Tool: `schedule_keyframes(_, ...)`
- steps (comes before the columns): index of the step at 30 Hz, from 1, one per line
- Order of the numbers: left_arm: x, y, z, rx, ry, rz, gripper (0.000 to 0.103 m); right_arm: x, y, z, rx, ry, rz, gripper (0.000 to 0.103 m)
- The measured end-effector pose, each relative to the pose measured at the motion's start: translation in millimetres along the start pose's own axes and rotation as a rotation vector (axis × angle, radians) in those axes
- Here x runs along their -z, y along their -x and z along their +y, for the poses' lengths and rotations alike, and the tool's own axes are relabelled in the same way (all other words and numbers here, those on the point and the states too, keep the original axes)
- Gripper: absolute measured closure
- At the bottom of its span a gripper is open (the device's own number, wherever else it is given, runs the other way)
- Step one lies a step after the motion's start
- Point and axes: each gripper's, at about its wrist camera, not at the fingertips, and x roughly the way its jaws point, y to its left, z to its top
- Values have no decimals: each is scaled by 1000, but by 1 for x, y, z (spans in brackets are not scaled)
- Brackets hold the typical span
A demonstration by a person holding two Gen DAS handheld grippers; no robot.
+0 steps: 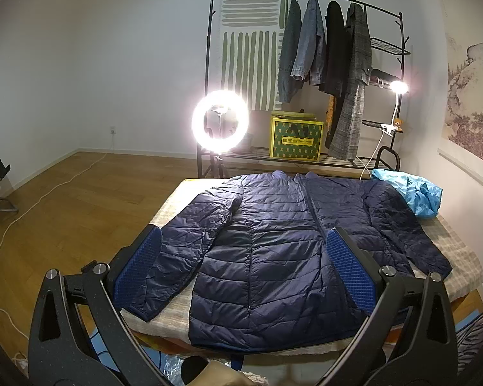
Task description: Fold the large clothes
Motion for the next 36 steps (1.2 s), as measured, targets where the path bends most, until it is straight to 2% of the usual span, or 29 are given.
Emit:
schedule_keyframes(9, 5, -2, 2, -12, 5, 12, 0, -2, -7, 9, -8, 9, 3, 0)
schedule_keyframes(18, 3, -29, 36, -77, 31, 36, 0, -1, -28, 28, -57, 17, 12, 0)
schedule_keyframes(21, 8, -45, 53, -111, 43, 61, 0, -2, -39, 37, -86, 20, 14, 0)
schedule_keyframes(28, 28, -93, 121, -165, 141, 159, 1, -1, -69, 70, -175, 52, 7, 0)
schedule_keyframes(31, 40, -112, 150, -189, 209, 211, 7, 2, -83, 89, -225, 77, -6, 0)
schedule_keyframes(36, 69, -136, 203, -209, 348, 300, 11, 2, -110, 117, -324, 77, 21, 0)
